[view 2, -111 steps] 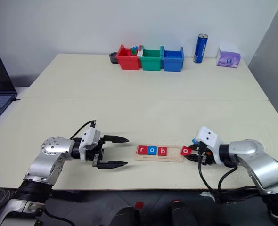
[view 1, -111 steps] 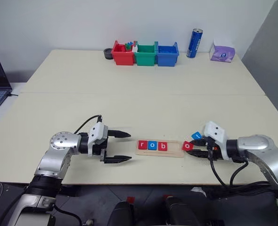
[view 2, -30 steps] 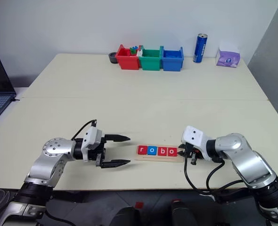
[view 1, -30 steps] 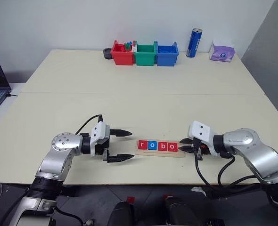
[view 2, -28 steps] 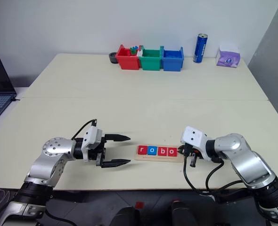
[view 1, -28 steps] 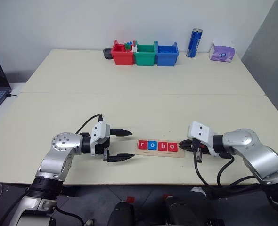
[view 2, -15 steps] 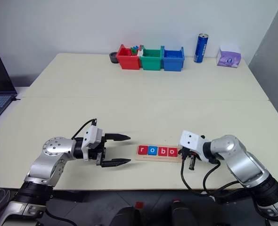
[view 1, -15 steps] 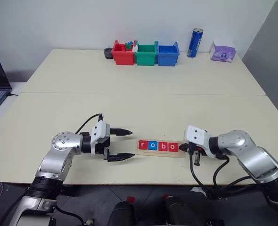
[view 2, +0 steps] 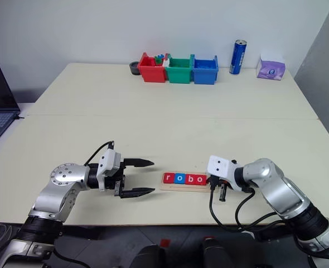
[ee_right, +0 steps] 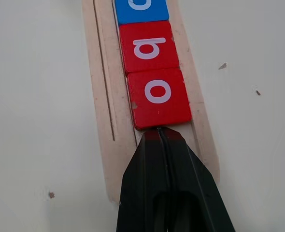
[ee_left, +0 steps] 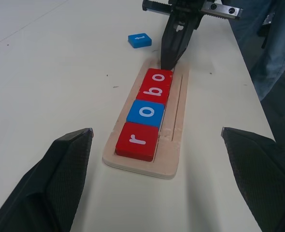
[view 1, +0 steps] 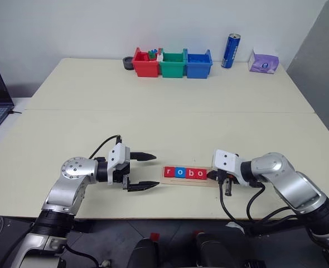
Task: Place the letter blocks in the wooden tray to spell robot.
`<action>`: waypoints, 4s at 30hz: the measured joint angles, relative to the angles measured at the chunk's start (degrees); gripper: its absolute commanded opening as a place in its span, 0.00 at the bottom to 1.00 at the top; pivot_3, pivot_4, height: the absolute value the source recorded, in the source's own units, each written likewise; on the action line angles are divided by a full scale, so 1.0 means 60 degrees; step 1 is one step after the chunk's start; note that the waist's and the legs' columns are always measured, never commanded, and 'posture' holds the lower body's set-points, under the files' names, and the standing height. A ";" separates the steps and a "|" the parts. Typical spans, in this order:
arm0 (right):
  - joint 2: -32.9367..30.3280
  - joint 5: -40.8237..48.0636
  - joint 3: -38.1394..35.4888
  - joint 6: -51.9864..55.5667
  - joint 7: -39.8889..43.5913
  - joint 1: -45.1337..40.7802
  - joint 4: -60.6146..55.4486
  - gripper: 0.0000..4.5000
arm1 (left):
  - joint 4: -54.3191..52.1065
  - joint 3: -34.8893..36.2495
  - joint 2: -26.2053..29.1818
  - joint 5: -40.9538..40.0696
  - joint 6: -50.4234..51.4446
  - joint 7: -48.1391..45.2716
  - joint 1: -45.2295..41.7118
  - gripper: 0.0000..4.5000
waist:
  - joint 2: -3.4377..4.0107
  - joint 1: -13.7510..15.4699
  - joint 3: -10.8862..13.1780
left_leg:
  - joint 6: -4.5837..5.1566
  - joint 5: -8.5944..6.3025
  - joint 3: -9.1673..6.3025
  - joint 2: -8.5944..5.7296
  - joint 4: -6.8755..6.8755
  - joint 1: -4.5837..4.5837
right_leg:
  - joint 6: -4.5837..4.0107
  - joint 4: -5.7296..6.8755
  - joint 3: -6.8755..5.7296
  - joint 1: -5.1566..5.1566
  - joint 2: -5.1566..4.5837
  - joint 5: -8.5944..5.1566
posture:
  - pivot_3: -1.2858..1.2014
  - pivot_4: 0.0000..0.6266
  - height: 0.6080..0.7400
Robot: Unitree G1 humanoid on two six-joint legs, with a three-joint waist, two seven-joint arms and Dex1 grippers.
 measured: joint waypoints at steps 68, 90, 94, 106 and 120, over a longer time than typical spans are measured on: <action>0.6117 0.0885 -0.4123 0.3539 -0.8694 0.5887 -0.4643 0.33 | 0.0446 -0.0121 -0.0169 0.0062 -0.0225 -0.0536 -0.0406 1.00 | 0.0000 -0.0011 -0.0006 | -0.0002 0.0001 -0.0008 0.0007 -0.0008 0.0003 | 0.0007 0.0003 0.0030 -0.0001 0.0006 -0.0006 | 0.52 0.24 1.00; 0.3096 0.2843 -0.4594 0.2934 -0.5363 0.4602 -0.4622 1.00 | 0.1222 -0.0153 -0.0197 0.0121 -0.0866 -0.0773 -0.0343 1.00 | 0.0003 -0.0027 -0.0003 | 0.0000 0.0000 0.0005 -0.0004 -0.0012 -0.0002 | 0.0008 -0.0009 0.0016 -0.0004 -0.0001 -0.0008 | 0.52 0.24 1.00; 0.0804 0.2898 -0.4478 0.1458 -0.3195 0.4367 -0.3206 1.00 | 0.1214 -0.0156 -0.0262 0.0125 -0.0873 -0.0626 -0.0237 1.00 | -0.0003 -0.0010 0.0000 | 0.0001 0.0000 0.0013 -0.0013 -0.0005 0.0004 | 0.0009 -0.0009 0.0008 0.0004 0.0004 -0.0007 | 0.52 0.24 1.00; -0.1050 0.2220 -0.3409 -0.1580 -0.0028 0.3136 0.0254 1.00 | 0.0626 -0.0162 -0.0356 0.0214 -0.0526 -0.0311 -0.0232 1.00 | -0.0020 -0.0001 0.0011 | 0.0001 0.0000 0.0012 -0.0009 -0.0005 0.0004 | 0.0009 -0.0005 0.0011 0.0004 0.0021 -0.0006 | 0.52 0.24 1.00; -0.0937 0.1824 -0.2567 -0.2119 0.0800 0.2340 0.1476 0.33 | -0.0041 -0.0147 -0.0273 0.0192 0.0228 -0.0021 -0.0237 1.00 | -0.0028 0.0011 0.0018 | 0.0000 0.0000 0.0009 -0.0001 -0.0004 0.0004 | 0.0007 -0.0003 0.0010 0.0004 0.0007 -0.0005 | 0.52 0.24 1.00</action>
